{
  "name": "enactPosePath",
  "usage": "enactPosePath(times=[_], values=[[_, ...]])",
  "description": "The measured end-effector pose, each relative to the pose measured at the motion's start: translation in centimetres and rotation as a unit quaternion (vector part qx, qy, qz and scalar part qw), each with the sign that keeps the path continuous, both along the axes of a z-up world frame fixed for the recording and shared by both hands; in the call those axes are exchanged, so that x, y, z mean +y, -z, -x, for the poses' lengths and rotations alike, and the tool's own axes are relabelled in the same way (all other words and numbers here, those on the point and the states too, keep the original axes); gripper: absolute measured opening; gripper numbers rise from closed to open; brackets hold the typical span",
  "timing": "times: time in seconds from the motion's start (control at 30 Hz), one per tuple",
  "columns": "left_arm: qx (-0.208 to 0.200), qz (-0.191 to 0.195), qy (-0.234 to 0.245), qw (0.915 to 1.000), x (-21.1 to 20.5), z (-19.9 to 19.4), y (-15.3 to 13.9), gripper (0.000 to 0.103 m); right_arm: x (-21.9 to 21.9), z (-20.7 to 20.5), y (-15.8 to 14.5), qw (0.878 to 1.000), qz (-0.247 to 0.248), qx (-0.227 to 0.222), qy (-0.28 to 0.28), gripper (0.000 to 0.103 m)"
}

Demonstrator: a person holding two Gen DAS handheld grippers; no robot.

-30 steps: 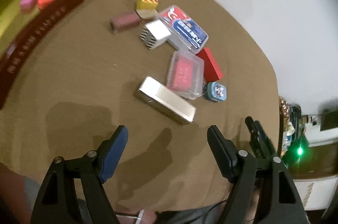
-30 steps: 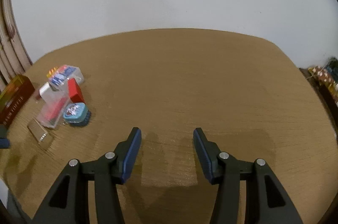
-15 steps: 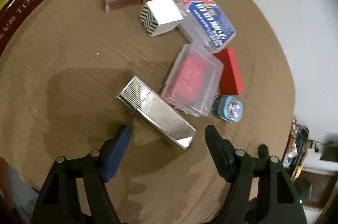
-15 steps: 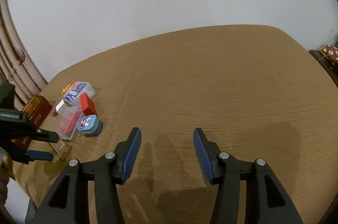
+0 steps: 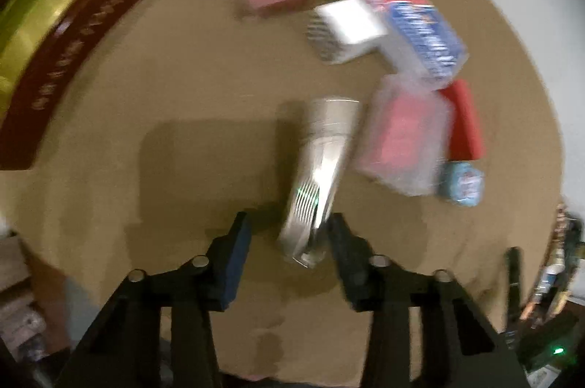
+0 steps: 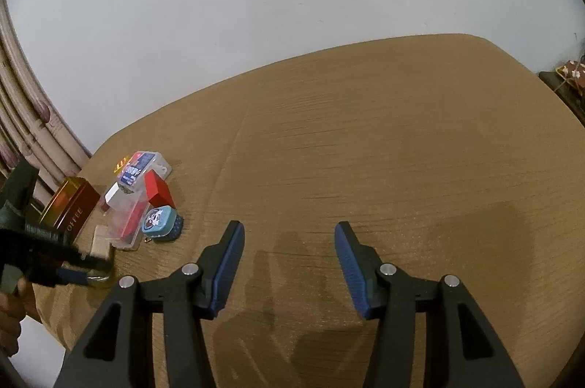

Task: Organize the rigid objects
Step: 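Reach the left tool to the silver lighter and grasp it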

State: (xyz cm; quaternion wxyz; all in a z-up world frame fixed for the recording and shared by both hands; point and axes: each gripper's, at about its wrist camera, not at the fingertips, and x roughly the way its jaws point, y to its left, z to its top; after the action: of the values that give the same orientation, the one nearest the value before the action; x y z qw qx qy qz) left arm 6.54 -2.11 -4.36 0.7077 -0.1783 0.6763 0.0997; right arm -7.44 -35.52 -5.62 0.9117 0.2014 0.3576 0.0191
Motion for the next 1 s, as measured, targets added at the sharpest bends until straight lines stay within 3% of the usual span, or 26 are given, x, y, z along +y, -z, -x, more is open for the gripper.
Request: enactPosePath(times=[0.07,0.2,0.4,0.5,0.6,0.63,0.7,0.8,0.83,0.87,0.93,0.97,1.0], values=[[-0.002,0.010,0.021,0.9997,0.6,-0.1,0.0,0.036,0.0,-0.1,0.1,1.000,-0.001,0.003,0.001,0.053],[-0.024,-0.024,0.064,0.9974,0.7,-1.0,-1.1,0.039,0.2,-0.3,0.1,1.000,0.000,0.007,-0.005,0.053],[-0.034,-0.075,0.169,0.9822,-2.2,-3.7,-1.4,0.048,0.2,-0.2,0.2,1.000,-0.002,0.008,-0.001,0.053],[-0.040,-0.098,0.215,0.9708,-3.9,-4.7,-1.4,0.057,0.3,-0.3,0.2,1.000,-0.002,0.010,-0.004,0.053],[-0.064,-0.125,0.269,0.9530,-6.5,-6.2,-1.8,0.070,0.3,-0.3,0.2,1.000,-0.002,0.011,-0.003,0.053],[-0.074,-0.138,0.289,0.9444,-6.9,-6.6,-1.9,0.070,0.3,-0.4,0.2,1.000,-0.001,0.012,-0.004,0.053],[-0.087,-0.146,0.310,0.9353,-7.6,-7.7,-2.0,0.070,0.4,-0.5,0.3,1.000,0.002,0.015,-0.005,0.053],[-0.095,-0.128,0.343,0.9257,-8.1,-9.3,-2.3,0.070,0.4,-0.7,0.3,1.000,0.003,0.017,-0.006,0.053],[-0.095,-0.128,0.360,0.9191,-8.4,-9.7,-2.1,0.070,0.4,-0.7,0.3,1.000,0.003,0.017,-0.006,0.053],[-0.094,-0.136,0.368,0.9150,-8.1,-9.7,-2.1,0.069,0.5,-0.8,0.4,1.000,0.004,0.018,-0.006,0.053],[-0.086,-0.131,0.387,0.9085,-8.2,-11.0,-1.8,0.056,0.5,-1.0,0.4,1.000,0.007,0.020,-0.007,0.053],[-0.077,-0.115,0.394,0.9086,-8.4,-11.3,-1.5,0.041,0.6,-1.0,0.4,1.000,0.008,0.021,-0.007,0.053],[-0.074,-0.102,0.396,0.9096,-8.6,-11.6,-1.3,0.032,0.6,-1.1,0.5,1.000,0.009,0.022,-0.007,0.053]])
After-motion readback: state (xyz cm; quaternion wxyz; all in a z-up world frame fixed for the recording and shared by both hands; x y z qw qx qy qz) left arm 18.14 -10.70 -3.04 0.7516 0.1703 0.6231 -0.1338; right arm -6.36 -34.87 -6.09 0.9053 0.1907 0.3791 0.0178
